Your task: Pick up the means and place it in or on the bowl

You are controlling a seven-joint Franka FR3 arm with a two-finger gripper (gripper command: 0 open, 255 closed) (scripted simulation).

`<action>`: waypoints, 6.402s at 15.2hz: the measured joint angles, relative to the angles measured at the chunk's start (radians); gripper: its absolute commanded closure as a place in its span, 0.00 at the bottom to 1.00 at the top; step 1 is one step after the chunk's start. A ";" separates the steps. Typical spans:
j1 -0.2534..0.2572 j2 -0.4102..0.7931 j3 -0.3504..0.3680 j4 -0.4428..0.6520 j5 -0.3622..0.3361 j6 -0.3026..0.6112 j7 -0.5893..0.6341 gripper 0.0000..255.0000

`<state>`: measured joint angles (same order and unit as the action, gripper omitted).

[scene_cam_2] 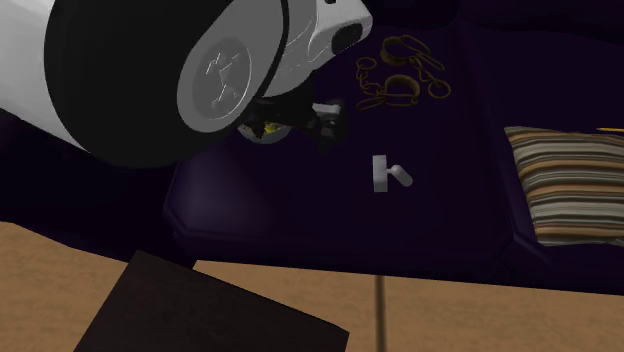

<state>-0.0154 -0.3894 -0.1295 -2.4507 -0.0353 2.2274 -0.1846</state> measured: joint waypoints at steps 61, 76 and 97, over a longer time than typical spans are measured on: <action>-0.108 0.983 -0.086 0.495 -0.143 0.420 -0.206 1.00; -0.099 0.827 -0.093 0.489 -0.148 0.273 -0.232 1.00; 0.104 0.724 -0.032 0.502 -0.203 0.103 0.034 1.00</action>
<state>0.0890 0.3343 -0.1617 -1.9491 -0.2388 2.3304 -0.1505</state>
